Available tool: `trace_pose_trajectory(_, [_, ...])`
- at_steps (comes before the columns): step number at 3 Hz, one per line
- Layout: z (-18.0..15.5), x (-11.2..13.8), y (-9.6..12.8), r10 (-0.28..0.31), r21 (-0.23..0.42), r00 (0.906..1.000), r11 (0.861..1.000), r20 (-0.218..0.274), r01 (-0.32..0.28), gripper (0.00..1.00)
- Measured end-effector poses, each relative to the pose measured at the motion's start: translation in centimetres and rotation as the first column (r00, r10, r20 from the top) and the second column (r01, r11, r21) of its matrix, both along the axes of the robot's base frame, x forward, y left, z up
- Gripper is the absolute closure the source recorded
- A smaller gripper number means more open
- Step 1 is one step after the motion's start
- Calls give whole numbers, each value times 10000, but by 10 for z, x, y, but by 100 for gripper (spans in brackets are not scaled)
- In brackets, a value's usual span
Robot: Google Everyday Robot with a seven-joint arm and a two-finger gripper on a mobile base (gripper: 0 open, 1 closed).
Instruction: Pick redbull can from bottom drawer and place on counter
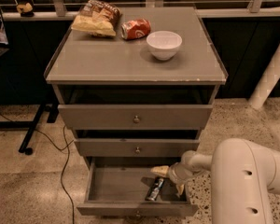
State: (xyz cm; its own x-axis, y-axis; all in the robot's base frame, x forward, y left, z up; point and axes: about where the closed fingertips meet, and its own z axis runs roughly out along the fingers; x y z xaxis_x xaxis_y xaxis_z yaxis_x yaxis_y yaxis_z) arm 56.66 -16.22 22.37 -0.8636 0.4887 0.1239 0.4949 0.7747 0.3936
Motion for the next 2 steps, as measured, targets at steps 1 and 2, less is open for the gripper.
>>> trace_pose_trajectory(1, [0,1,1,15,23,10000,10000,30,-15,0])
trace_pose_trajectory(2, [-3,-2,-4,-305,-192,9995,9993,53,306,0])
